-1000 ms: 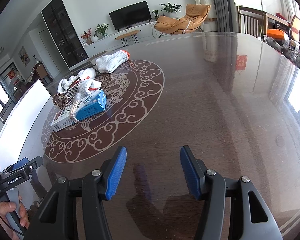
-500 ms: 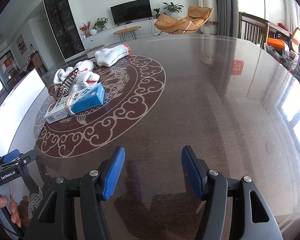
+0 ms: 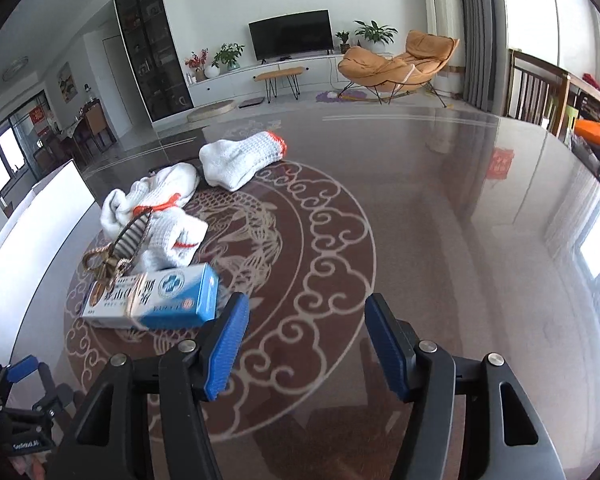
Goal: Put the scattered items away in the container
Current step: 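Lower the left gripper toward the blue-and-white ointment box, then close the left gripper on the ointment box and lift it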
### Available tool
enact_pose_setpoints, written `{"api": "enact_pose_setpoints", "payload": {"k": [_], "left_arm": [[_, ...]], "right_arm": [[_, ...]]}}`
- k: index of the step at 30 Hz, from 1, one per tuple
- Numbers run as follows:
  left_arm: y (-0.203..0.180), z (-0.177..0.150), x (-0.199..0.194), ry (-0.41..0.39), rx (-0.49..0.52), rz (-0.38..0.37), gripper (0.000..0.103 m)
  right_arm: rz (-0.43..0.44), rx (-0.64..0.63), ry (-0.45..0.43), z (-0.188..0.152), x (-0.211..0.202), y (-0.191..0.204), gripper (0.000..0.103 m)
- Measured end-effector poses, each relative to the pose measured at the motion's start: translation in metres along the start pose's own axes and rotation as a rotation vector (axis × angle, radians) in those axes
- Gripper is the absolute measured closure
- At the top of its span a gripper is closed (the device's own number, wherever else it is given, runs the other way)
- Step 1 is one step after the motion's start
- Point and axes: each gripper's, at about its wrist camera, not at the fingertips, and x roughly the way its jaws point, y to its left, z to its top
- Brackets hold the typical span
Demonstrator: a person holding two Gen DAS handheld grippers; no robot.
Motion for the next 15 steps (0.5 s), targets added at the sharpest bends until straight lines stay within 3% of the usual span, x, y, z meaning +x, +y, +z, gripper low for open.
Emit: {"api": "enact_pose_setpoints", "payload": {"k": [3, 7, 9, 11, 13, 15], "left_arm": [[0.0, 0.0, 0.0, 0.0, 0.0, 0.0, 0.0], [0.0, 0.0, 0.0, 0.0, 0.001, 0.0, 0.0], [0.001, 0.0, -0.001, 0.002, 0.005, -0.007, 0.0], [0.003, -0.002, -0.003, 0.026, 0.027, -0.014, 0.0], [0.017, -0.009, -0.016, 0.04, -0.025, -0.023, 0.0], [0.036, -0.017, -0.039, -0.019, -0.104, -0.105, 0.0]], "right_arm": [[-0.008, -0.069, 0.067, 0.029, 0.033, 0.011, 0.041], [0.046, -0.177, 0.147, 0.031, 0.058, 0.035, 0.041], [0.121, -0.249, 0.185, 0.021, 0.059, 0.053, 0.042], [0.296, -0.308, 0.245, 0.006, 0.047, 0.072, 0.043], [0.466, -0.388, 0.29, -0.015, 0.021, 0.093, 0.043], [0.509, -0.441, 0.245, -0.034, -0.011, 0.103, 0.043]]}}
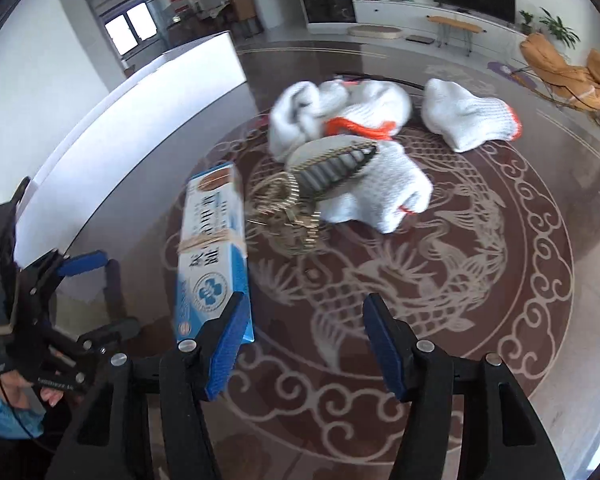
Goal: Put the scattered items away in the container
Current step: 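Close the left gripper on the ointment box and lift it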
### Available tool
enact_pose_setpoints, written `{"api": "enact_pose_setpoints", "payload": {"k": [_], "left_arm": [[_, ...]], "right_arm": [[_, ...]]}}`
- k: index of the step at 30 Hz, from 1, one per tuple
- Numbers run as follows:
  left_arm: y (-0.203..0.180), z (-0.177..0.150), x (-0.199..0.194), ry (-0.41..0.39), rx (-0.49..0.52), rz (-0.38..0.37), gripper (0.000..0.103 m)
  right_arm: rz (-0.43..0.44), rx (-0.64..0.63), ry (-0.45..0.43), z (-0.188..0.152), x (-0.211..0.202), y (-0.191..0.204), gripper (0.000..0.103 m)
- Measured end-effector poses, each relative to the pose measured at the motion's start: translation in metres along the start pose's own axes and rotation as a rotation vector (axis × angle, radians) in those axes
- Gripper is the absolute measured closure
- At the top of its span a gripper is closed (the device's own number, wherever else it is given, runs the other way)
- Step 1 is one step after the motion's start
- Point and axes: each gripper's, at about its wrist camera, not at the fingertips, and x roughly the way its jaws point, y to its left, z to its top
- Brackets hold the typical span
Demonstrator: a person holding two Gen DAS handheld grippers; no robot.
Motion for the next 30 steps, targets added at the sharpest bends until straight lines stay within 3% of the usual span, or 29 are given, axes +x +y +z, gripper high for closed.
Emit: {"api": "enact_pose_setpoints", "payload": {"k": [4, 9, 12, 15, 19, 30], "left_arm": [[0.001, 0.006, -0.02, -0.016, -0.024, -0.067, 0.0], [-0.039, 0.027, 0.008, 0.054, -0.001, -0.077, 0.0], [-0.064, 0.04, 0.038, 0.106, -0.012, -0.038, 0.0], [-0.076, 0.048, 0.066, 0.136, -0.03, 0.047, 0.0], [-0.09, 0.057, 0.083, 0.165, 0.0, 0.176, 0.0], [-0.084, 0.057, 0.085, 0.163, 0.052, 0.136, 0.0]], "right_arm": [[-0.082, 0.109, -0.085, -0.037, -0.028, 0.012, 0.043], [-0.232, 0.178, -0.145, -0.069, -0.046, 0.02, 0.043], [-0.304, 0.159, -0.169, -0.074, -0.052, 0.019, 0.043], [-0.355, 0.138, -0.177, -0.081, -0.056, 0.02, 0.042], [-0.391, 0.151, -0.173, -0.088, -0.054, 0.017, 0.042], [-0.36, 0.272, -0.21, -0.107, -0.061, 0.009, 0.042]]}}
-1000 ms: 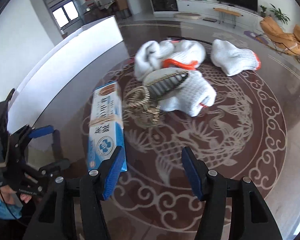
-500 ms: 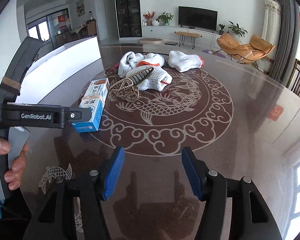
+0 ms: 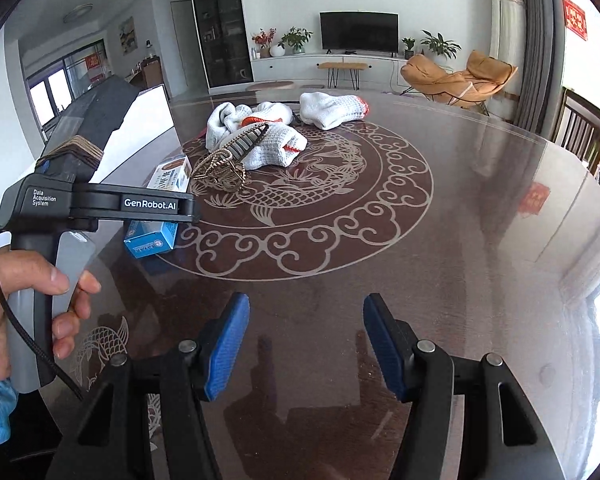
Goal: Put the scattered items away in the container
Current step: 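Close the left gripper on the ointment box and lift it, then grasp the gold pearl hair clip with the right gripper while the left holds the ointment box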
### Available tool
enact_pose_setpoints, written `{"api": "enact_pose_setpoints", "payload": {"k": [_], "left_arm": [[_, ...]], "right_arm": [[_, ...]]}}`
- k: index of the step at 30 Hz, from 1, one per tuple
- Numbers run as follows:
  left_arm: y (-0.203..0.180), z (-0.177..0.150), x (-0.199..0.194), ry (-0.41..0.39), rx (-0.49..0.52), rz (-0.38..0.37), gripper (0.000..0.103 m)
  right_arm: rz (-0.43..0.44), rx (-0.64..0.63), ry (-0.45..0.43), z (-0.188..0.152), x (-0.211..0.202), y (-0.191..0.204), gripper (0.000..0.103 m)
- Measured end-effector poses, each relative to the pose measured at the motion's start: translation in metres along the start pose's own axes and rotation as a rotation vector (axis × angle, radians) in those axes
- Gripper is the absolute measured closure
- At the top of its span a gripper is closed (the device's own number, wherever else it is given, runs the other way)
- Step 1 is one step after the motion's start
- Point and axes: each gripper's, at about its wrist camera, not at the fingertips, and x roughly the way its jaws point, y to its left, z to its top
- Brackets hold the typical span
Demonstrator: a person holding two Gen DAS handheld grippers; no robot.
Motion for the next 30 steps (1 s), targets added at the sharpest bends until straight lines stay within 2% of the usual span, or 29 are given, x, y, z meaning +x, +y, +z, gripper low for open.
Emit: {"api": "enact_pose_setpoints", "payload": {"k": [1, 2, 3, 4, 6, 11, 18, 22, 24, 25, 26, 27, 30], "left_arm": [[0.002, 0.0, -0.001, -0.005, 0.009, 0.0, 0.004], [0.006, -0.001, -0.006, -0.027, 0.009, 0.001, 0.025], [0.012, -0.003, -0.011, -0.045, 0.008, 0.003, 0.037], [0.019, -0.005, -0.015, -0.057, 0.004, -0.004, 0.061], [0.037, -0.009, -0.02, -0.06, -0.03, -0.052, 0.062], [0.075, -0.023, -0.03, -0.066, -0.089, -0.071, 0.062], [0.109, -0.042, -0.038, -0.075, -0.118, -0.069, 0.062], [0.111, -0.044, -0.039, -0.076, -0.117, -0.08, 0.062], [0.112, -0.045, -0.039, -0.081, -0.11, -0.076, 0.062], [0.111, -0.045, -0.039, -0.082, -0.108, -0.074, 0.062], [0.11, -0.045, -0.04, -0.082, -0.106, -0.075, 0.062], [0.11, -0.046, -0.04, -0.081, -0.106, -0.08, 0.062], [0.104, -0.048, -0.043, -0.082, -0.096, -0.095, 0.062]], "right_arm": [[0.002, 0.001, 0.006, 0.0, 0.0, 0.0, 0.042], [0.009, 0.002, 0.006, 0.0, -0.001, -0.001, 0.042], [0.027, 0.004, 0.001, 0.0, -0.002, -0.002, 0.042], [0.059, 0.006, -0.008, 0.002, -0.002, -0.003, 0.042], [0.135, 0.011, -0.015, 0.011, 0.001, -0.001, 0.042], [0.235, -0.046, -0.024, 0.061, 0.032, 0.031, 0.042], [0.22, -0.103, 0.018, 0.116, 0.1, 0.068, 0.042], [0.154, -0.162, 0.092, 0.125, 0.129, 0.081, 0.042], [0.156, -0.166, 0.114, 0.124, 0.138, 0.081, 0.043], [0.164, -0.167, 0.123, 0.123, 0.139, 0.08, 0.045], [0.165, -0.172, 0.12, 0.121, 0.138, 0.08, 0.053], [0.162, -0.175, 0.118, 0.119, 0.136, 0.08, 0.065], [0.175, -0.166, 0.093, 0.112, 0.119, 0.078, 0.065]]}}
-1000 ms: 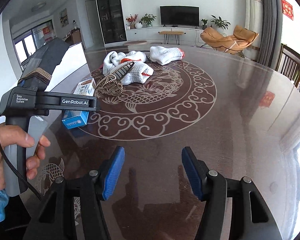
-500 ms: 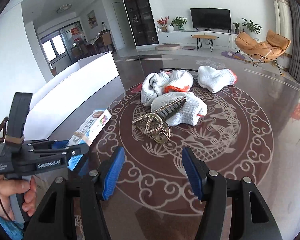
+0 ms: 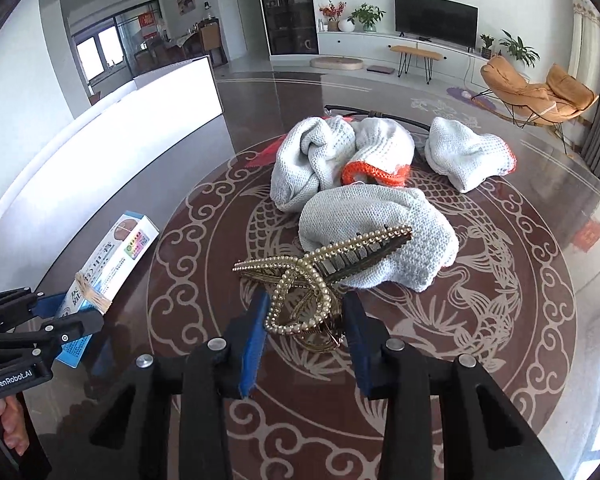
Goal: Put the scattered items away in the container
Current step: 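Grasp the gold pearl hair clip with the right gripper while the left holds the ointment box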
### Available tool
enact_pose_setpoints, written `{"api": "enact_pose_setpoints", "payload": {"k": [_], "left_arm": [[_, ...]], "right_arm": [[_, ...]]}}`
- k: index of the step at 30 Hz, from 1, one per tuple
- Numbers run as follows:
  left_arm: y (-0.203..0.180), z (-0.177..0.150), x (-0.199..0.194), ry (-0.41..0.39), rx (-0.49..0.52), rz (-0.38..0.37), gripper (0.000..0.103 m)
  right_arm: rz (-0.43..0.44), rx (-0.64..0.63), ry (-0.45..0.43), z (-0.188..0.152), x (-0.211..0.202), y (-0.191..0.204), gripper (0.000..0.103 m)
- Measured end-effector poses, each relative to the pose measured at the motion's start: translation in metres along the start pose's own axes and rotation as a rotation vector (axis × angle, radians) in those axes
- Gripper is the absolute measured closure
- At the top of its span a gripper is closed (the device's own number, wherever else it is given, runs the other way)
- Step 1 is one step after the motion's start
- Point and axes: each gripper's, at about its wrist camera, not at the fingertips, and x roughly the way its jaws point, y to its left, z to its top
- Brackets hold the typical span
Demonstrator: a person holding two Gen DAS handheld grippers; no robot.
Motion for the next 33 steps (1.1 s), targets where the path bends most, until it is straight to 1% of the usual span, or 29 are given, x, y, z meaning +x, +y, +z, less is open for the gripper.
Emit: {"api": "enact_pose_setpoints", "payload": {"k": [6, 7, 12, 15, 17, 20, 21, 22, 24, 28, 31, 33], "left_arm": [[-0.015, -0.013, -0.022, -0.019, 0.045, -0.03, 0.062], [-0.017, -0.015, -0.026, -0.022, 0.051, -0.037, 0.062], [-0.028, -0.021, -0.038, -0.03, 0.073, -0.068, 0.062], [-0.033, -0.025, -0.037, -0.026, 0.089, -0.066, 0.062], [-0.034, -0.029, -0.035, -0.019, 0.092, -0.069, 0.062], [-0.035, -0.032, -0.034, -0.017, 0.096, -0.069, 0.062], [-0.035, -0.033, -0.034, -0.017, 0.096, -0.07, 0.062], [-0.035, -0.033, -0.034, -0.018, 0.095, -0.07, 0.062], [-0.035, -0.032, -0.033, -0.018, 0.093, -0.073, 0.062], [-0.034, -0.032, -0.033, -0.016, 0.095, -0.076, 0.062], [-0.035, -0.033, -0.034, -0.018, 0.108, -0.077, 0.062], [-0.037, -0.033, -0.035, -0.021, 0.118, -0.075, 0.062]], "right_arm": [[0.06, 0.028, -0.048, -0.023, -0.05, 0.002, 0.066], [0.068, 0.03, -0.052, -0.029, -0.059, 0.005, 0.069], [0.057, 0.0, -0.048, -0.048, -0.082, 0.018, 0.07], [0.041, -0.013, -0.044, -0.059, -0.085, 0.02, 0.07], [0.047, -0.017, -0.054, -0.065, -0.084, 0.02, 0.069], [0.054, -0.038, -0.037, -0.07, -0.078, 0.021, 0.067], [0.05, -0.052, -0.033, -0.071, -0.076, 0.023, 0.064], [0.053, -0.064, -0.029, -0.071, -0.074, 0.024, 0.059], [0.046, -0.088, -0.022, -0.072, -0.069, 0.026, 0.055], [0.022, -0.109, -0.002, -0.074, -0.063, 0.025, 0.054], [0.016, -0.108, -0.004, -0.079, -0.07, 0.023, 0.054], [0.009, -0.074, -0.015, -0.084, -0.079, 0.019, 0.054]]}}
